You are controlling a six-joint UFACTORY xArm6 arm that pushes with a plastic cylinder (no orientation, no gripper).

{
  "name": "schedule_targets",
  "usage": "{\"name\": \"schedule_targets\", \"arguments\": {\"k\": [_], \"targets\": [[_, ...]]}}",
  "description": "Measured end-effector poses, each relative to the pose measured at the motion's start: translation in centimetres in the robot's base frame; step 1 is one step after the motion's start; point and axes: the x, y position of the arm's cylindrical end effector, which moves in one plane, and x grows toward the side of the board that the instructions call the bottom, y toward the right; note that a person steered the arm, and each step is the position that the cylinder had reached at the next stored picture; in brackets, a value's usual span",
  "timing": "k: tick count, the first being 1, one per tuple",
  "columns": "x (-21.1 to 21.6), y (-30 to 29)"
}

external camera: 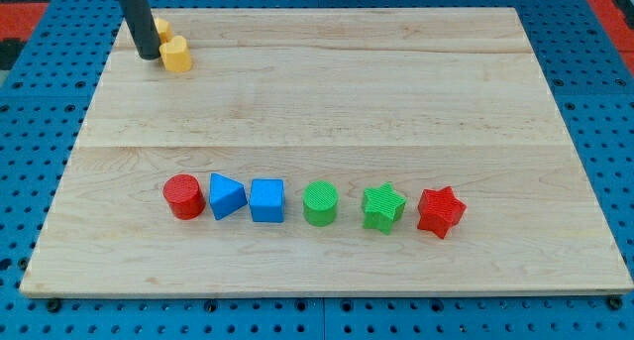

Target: Place the yellow heart parallel to the red circle

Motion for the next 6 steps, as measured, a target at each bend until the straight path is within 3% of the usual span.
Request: {"name": "schedule_targets", "arguments": {"k": [1, 2, 3, 4, 6], "targets": [[-3.1, 0.0], [-2.3, -4.3], [1.9, -5.4], [1.8, -0.2], [2.2, 4.6]]}}
